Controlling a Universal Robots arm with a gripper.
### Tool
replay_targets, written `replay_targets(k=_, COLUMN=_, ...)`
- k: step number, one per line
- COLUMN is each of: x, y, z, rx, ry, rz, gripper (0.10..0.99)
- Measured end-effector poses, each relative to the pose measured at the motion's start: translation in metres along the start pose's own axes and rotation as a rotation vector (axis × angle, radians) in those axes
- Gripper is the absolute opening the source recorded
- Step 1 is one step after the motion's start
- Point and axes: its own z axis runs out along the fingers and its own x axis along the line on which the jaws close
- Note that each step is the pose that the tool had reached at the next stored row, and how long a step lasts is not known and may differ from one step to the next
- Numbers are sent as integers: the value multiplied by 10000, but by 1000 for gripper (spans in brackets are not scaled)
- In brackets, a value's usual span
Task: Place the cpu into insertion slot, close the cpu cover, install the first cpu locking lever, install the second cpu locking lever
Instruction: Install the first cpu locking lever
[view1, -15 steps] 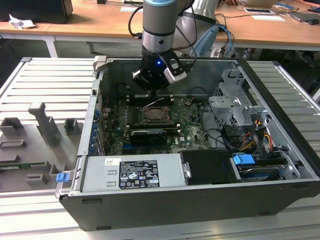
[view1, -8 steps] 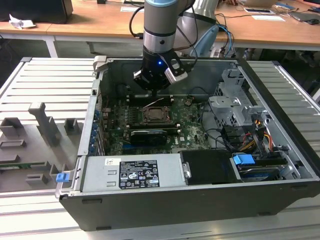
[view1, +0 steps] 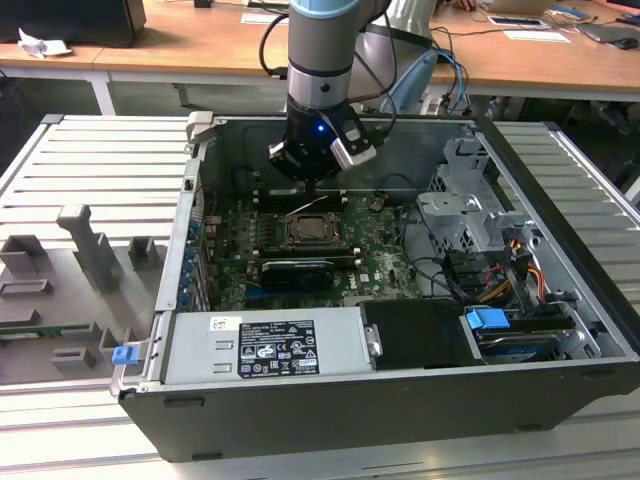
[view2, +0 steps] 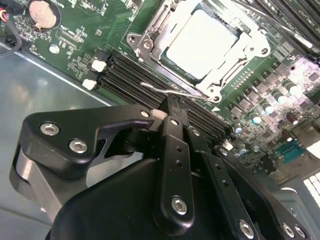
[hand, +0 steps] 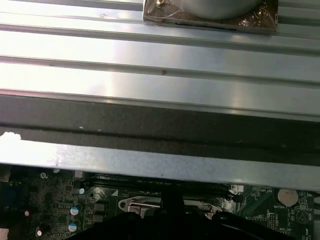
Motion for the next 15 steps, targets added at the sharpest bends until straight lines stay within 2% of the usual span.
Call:
replay_targets(k=2, x=-6, y=-4, z=23, rx=5, ry=-54, rz=-9, gripper=106)
replay_targets(k=5, x=-31, y=-13, z=92, rx=-22, ry=-58, rz=-2, gripper=106)
replay_targets(k=9, x=-84, y=-21, z=122, rx=-53, ry=-60, rz=-2, gripper=106)
replay_targets(k=15, x=-117, y=-30, z=180, rx=-57, ry=-61, rz=-1, gripper=106)
